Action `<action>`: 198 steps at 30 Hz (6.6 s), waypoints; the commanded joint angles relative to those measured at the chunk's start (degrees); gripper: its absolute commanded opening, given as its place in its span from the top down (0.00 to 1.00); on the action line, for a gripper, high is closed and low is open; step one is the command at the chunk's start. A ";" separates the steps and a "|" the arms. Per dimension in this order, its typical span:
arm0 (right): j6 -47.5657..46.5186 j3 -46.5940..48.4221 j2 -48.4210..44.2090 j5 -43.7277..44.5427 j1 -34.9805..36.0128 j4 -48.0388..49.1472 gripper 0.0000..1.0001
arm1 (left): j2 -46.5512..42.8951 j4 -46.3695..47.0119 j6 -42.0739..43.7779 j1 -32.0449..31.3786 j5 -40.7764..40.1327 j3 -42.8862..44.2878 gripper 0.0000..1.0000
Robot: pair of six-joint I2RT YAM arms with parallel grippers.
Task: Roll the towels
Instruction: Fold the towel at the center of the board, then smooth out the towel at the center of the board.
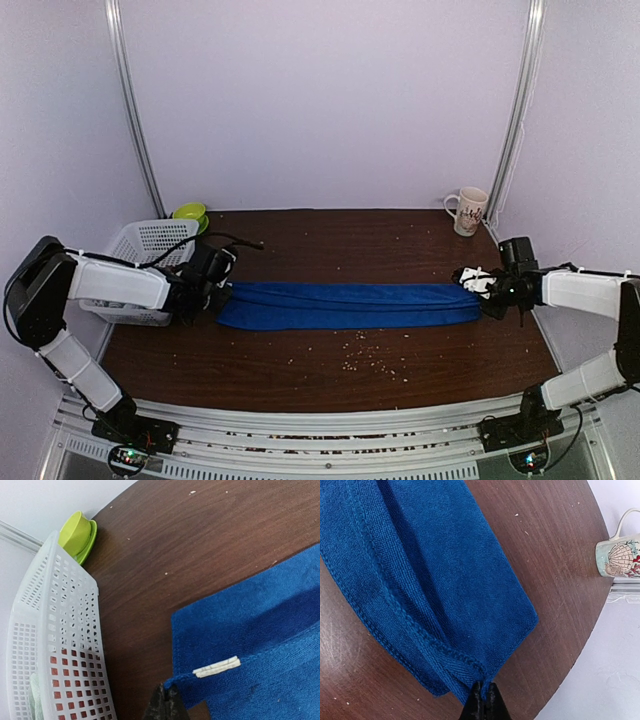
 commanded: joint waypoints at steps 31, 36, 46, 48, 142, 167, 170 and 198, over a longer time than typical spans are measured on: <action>-9.60 -12.48 -9.75 0.50 -0.61 10.20 0.99 | -3.29 -3.08 -3.62 -2.72 -2.62 -2.92 0.98; -11.70 -15.71 -13.80 -1.52 -0.59 12.20 0.95 | -3.62 -3.39 -3.64 -3.28 -3.31 -2.92 0.94; -11.85 -15.09 -14.04 -0.19 -0.59 10.52 0.69 | -5.90 -5.52 -5.13 -4.96 -4.40 -2.89 0.76; -12.23 -15.33 -14.91 -0.58 -0.60 9.87 0.69 | -7.17 -5.76 -5.61 -5.08 -4.37 -3.32 0.75; -24.55 -20.57 -19.62 4.90 -1.99 11.18 1.00 | 5.68 -22.78 -11.72 -2.64 9.04 5.53 0.58; -21.20 -13.35 -27.73 1.38 -2.09 -4.84 0.35 | -6.73 -23.60 -9.98 -2.04 17.02 6.01 0.26; -13.03 -5.54 -24.80 -5.09 -2.00 -11.33 0.34 | -9.87 -22.39 -9.95 -2.02 17.68 6.60 0.13; 30.18 24.60 25.54 -19.40 -12.94 -21.34 0.62 | 8.47 -6.36 -7.76 -0.92 6.78 10.17 0.11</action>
